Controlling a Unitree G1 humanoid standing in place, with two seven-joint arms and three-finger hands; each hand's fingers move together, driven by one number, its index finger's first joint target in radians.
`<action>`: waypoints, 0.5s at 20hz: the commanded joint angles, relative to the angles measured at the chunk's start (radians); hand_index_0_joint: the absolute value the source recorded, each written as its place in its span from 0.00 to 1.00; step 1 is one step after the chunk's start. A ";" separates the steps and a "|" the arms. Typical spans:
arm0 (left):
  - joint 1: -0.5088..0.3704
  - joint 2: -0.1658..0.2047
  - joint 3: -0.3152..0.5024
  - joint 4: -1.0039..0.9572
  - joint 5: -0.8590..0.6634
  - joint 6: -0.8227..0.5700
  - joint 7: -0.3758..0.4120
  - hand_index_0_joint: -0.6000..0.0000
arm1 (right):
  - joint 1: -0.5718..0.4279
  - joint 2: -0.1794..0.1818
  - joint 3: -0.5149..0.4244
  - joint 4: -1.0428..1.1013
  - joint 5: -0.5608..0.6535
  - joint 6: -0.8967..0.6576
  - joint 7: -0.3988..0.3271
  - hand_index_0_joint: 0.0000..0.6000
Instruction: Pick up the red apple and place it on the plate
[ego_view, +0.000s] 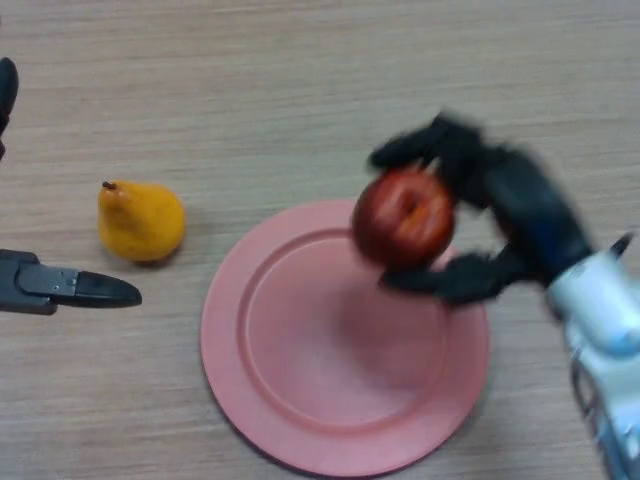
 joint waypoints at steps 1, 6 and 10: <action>-0.034 0.048 0.061 -0.063 -0.014 -0.068 0.008 1.00 | 0.006 -0.006 0.009 -0.048 -0.033 -0.086 -0.075 1.00; -0.025 0.038 0.041 -0.055 0.023 -0.089 0.008 1.00 | 0.082 -0.004 0.088 -0.090 -0.046 0.034 -0.057 0.50; -0.029 0.035 0.027 -0.047 0.050 -0.098 0.019 1.00 | 0.065 -0.004 0.083 -0.126 -0.052 0.024 -0.008 0.00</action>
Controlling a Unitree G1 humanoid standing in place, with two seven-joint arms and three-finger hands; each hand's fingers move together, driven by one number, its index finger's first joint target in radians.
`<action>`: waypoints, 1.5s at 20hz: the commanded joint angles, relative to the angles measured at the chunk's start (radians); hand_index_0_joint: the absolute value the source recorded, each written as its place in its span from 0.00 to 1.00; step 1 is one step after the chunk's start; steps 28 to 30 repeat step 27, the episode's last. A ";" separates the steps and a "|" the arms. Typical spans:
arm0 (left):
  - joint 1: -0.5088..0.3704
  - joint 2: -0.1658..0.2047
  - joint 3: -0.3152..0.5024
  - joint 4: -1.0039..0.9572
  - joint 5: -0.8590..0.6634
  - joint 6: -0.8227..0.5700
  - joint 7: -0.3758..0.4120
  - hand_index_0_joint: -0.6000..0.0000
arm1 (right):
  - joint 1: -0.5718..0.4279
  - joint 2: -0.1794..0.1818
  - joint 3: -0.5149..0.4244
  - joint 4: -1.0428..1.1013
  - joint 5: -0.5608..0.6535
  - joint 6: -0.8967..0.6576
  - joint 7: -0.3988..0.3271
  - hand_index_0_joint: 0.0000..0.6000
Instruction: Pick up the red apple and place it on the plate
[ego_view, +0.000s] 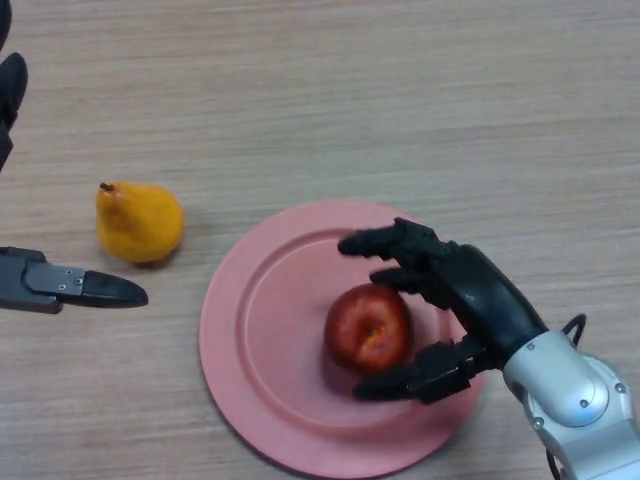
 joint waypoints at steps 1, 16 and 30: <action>-0.031 0.035 0.042 -0.043 0.044 -0.095 0.019 1.00 | -0.041 -0.002 -0.040 -0.075 -0.020 -0.122 -0.010 0.00; -0.079 0.023 -0.035 -0.046 0.015 -0.055 0.051 1.00 | -0.150 -0.031 -0.350 -0.370 0.248 0.095 -0.066 0.00; -0.074 0.022 -0.043 -0.009 0.046 -0.061 0.014 1.00 | -0.084 -0.135 -0.493 -0.392 0.429 0.109 -0.145 0.00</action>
